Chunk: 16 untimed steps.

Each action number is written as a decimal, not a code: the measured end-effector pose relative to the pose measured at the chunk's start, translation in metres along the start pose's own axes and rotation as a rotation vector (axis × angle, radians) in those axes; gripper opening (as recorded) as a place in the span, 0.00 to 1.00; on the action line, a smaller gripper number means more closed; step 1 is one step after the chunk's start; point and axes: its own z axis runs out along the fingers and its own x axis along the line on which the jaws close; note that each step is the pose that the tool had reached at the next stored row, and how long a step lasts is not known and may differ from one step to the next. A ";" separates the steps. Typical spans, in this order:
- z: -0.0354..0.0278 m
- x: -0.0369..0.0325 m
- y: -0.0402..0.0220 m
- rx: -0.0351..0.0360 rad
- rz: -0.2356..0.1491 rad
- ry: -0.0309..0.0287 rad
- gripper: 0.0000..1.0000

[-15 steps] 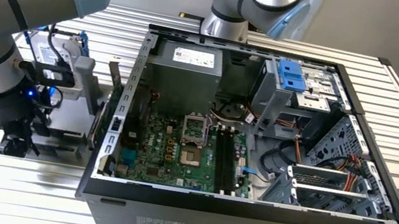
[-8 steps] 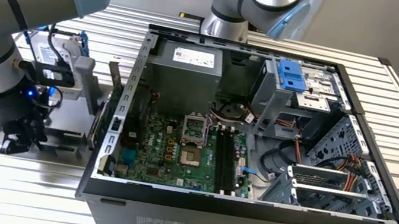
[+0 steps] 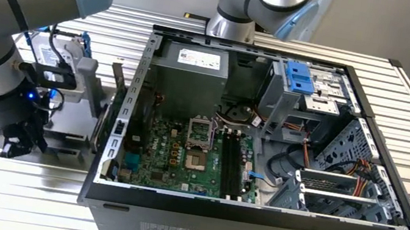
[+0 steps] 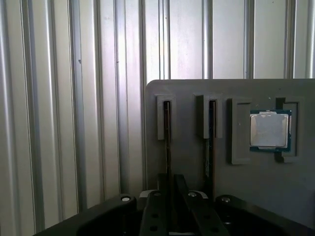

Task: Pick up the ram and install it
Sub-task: 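Pick up the ram and move it above insertion slot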

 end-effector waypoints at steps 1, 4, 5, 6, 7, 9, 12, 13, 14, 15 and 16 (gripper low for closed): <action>0.0000 0.0000 0.0000 -0.0001 0.000 0.0001 0.00; 0.0000 0.0000 0.0001 -0.0001 0.000 0.0001 0.00; 0.0000 0.0000 0.0001 -0.0001 0.000 0.0001 0.00; 0.0000 0.0000 0.0002 -0.0001 0.000 0.0001 0.00; 0.0000 0.0000 0.0002 0.0000 0.000 0.0001 0.00; 0.0000 0.0000 0.0003 -0.0001 0.000 0.0001 0.00; 0.0000 0.0000 0.0004 -0.0001 0.000 0.0000 0.00; -0.0001 0.0000 0.0005 0.0000 0.000 0.0000 0.00; -0.0009 0.0000 0.0005 -0.0001 0.000 0.0002 0.00; -0.0026 -0.0001 0.0005 -0.0002 0.000 0.0007 0.00; -0.0050 -0.0002 0.0005 0.0000 0.000 0.0012 0.00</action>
